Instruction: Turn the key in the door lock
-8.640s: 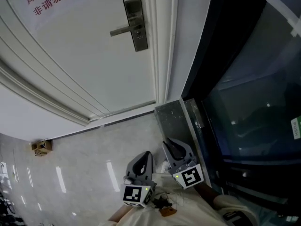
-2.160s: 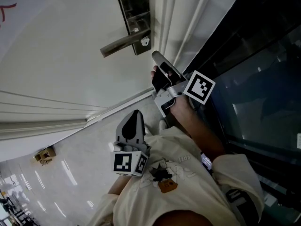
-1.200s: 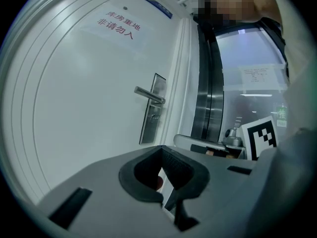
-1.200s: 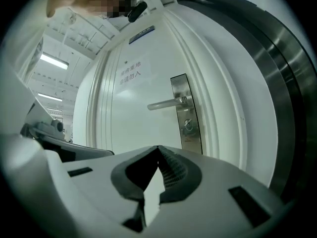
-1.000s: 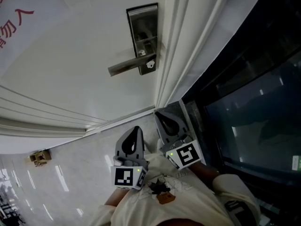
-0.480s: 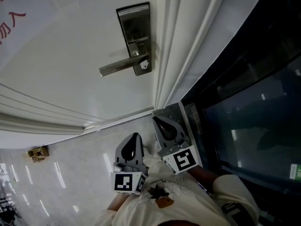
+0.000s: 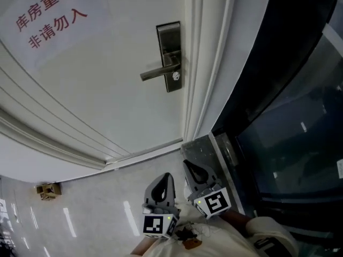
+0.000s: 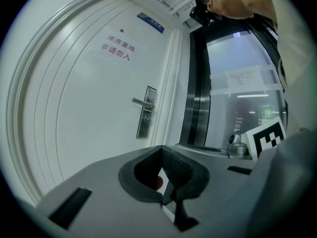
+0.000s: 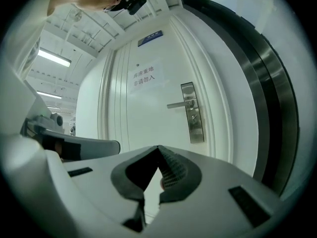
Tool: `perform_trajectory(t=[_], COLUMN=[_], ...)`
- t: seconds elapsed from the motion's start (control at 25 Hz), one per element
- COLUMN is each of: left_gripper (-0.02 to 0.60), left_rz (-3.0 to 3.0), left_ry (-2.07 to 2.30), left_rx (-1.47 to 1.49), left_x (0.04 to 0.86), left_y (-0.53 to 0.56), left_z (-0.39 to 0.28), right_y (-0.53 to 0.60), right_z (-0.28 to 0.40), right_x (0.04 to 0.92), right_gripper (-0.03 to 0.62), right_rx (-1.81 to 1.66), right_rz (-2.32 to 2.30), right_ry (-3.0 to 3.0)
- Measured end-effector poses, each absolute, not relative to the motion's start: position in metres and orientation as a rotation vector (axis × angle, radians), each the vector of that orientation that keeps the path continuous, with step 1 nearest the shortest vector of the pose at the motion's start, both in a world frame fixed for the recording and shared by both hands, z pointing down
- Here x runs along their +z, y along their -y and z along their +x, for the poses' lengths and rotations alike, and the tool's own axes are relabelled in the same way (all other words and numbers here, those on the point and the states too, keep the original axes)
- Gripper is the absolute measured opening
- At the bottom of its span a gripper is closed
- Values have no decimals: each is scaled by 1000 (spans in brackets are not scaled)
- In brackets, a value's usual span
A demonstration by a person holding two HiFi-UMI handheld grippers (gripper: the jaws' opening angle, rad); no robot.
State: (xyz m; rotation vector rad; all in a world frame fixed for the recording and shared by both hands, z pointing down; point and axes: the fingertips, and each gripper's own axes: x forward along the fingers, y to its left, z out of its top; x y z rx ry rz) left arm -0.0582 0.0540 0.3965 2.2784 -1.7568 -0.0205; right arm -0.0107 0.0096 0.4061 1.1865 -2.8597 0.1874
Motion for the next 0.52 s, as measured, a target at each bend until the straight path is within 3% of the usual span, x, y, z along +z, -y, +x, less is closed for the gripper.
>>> perform_trajectory(t=[0.52], left_gripper=[5], left_rz=[2158], left_ry=[1824], left_rx=[-38], left_x=[409], left_y=[-165], left_z=[-72], right_y=[-120], right_z=[-11], right_x=[414], right_gripper=[6], right_rx=[170], right_rz=[1182], right_ry=[2849])
